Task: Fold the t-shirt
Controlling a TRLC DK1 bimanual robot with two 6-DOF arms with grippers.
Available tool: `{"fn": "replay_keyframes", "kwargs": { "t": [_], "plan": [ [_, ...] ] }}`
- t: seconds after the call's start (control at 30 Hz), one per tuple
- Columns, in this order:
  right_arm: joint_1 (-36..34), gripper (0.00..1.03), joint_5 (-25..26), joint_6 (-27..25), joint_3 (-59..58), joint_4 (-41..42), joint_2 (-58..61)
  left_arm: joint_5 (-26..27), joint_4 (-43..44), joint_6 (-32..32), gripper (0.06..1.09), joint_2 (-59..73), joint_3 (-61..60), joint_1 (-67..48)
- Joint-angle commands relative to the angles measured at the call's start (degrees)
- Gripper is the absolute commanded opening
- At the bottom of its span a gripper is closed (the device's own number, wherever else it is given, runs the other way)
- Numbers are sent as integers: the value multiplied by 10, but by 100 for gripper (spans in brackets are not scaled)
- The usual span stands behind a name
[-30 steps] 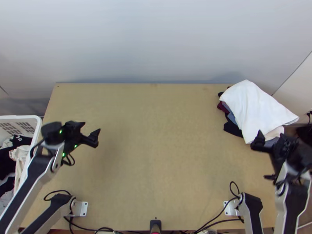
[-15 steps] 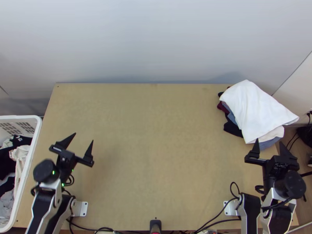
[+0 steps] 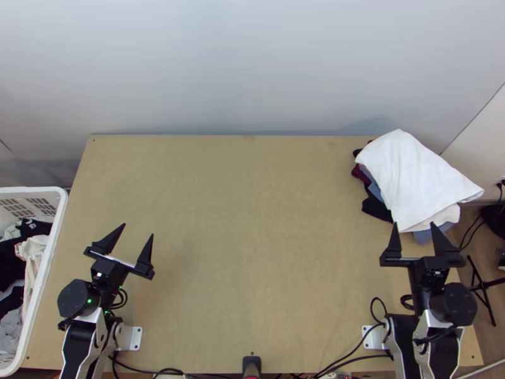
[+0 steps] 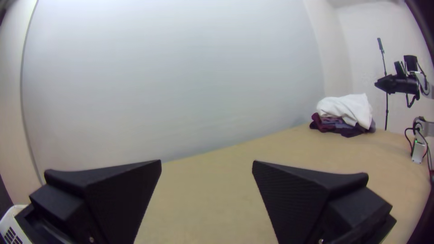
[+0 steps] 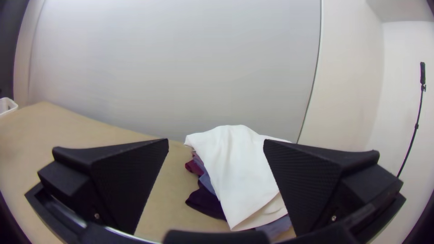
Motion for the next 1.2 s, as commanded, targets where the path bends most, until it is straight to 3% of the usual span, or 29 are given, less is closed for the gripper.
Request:
{"fn": "replay_keyframes", "kwargs": {
  "t": [0.0, 0.27, 0.53, 0.97, 1.03, 1.1, 1.17],
  "plan": [
    [17, 98, 5, -14, -60, 14, -30, 15, -15, -37, 104, -14, -12, -4],
    [47, 98, 6, -17, -123, 38, -30, 18, -33, -13, 104, -13, -15, -10],
    [-30, 98, 5, -29, -128, 12, -26, 17, -35, -13, 104, -11, -15, -14],
    [-76, 98, 5, -29, -127, 7, -28, 16, -34, -16, 104, -12, -15, -15],
    [-117, 98, 5, -41, -127, 7, -28, 15, -34, -16, 104, -12, -16, -15],
    [-153, 98, 5, -107, -127, 7, -28, 15, -34, -17, 104, -12, -16, -15],
    [-182, 98, 5, -126, -127, 7, -28, 15, -34, -17, 104, -12, -16, -15]
  ]
}}
